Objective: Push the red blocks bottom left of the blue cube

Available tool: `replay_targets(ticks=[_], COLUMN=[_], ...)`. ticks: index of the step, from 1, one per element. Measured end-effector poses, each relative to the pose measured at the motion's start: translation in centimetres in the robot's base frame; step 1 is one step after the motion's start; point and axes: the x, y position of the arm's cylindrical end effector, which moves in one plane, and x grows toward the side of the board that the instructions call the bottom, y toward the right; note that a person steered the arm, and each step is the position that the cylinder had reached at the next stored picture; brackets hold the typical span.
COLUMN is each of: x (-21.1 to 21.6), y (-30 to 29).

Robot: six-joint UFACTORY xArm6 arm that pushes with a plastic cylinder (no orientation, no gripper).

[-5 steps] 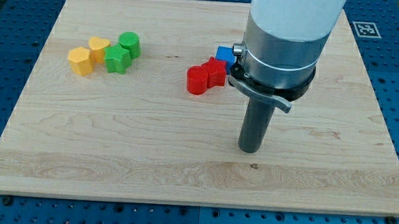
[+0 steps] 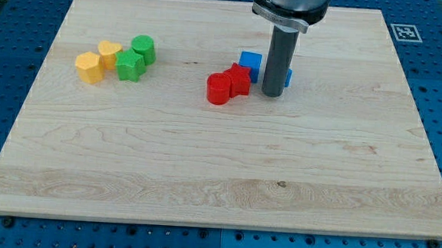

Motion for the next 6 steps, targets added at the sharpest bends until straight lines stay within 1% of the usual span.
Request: replay_targets(ticks=[1,2,3,4,6], x=[-0.9,-3.0,-3.4,-2.9,2.4], y=[-2.7,-5.7,-6.3,-8.5,-10.3])
